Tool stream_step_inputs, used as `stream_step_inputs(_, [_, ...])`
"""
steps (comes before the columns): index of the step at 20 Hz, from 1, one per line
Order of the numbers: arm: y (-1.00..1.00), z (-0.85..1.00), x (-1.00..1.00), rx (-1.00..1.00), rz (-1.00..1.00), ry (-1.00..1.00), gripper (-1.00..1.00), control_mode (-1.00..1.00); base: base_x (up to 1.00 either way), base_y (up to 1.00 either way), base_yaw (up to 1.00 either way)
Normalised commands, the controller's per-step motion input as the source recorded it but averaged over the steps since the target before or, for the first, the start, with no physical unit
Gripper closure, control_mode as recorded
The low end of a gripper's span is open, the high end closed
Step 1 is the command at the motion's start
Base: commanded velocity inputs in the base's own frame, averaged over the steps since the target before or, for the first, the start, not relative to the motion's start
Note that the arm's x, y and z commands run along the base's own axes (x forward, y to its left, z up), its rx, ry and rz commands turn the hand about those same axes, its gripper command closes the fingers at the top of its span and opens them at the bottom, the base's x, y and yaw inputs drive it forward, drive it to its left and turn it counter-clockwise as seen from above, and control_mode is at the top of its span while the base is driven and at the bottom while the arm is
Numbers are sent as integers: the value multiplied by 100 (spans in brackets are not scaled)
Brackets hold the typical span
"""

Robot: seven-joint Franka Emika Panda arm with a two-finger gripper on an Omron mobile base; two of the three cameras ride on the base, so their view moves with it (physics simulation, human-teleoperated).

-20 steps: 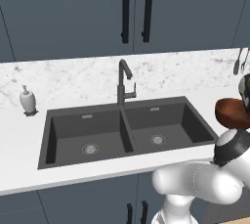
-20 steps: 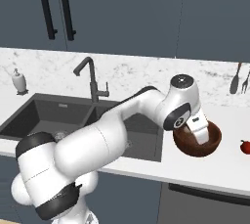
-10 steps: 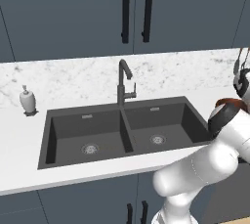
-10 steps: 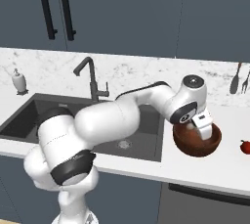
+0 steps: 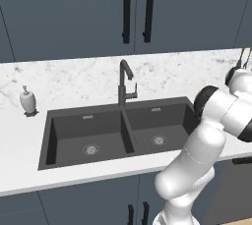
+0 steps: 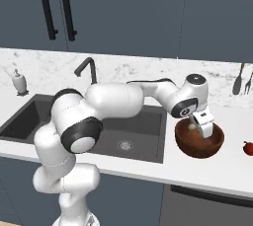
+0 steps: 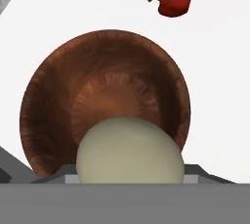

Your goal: Pick the mushroom from the sink and place it in the bowl. Then pick the bowl and place it in the microwave. Then close the microwave door and press the start button.

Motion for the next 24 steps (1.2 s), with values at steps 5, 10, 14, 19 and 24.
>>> stream_step_inputs(5, [-13,-23,24,7,0,6,100,-100,0,0,0])
stream_step_inputs(10, [-17,-25,27,8,1,9,100,-100,0,0,0])
stream_step_inputs(14, [-9,-34,31,5,2,10,100,-100,0,0,0])
stream_step_inputs(19, [0,-34,26,2,3,11,100,-100,0,0,0])
stream_step_inputs(24, [0,-44,23,0,2,12,100,-100,0,0,0])
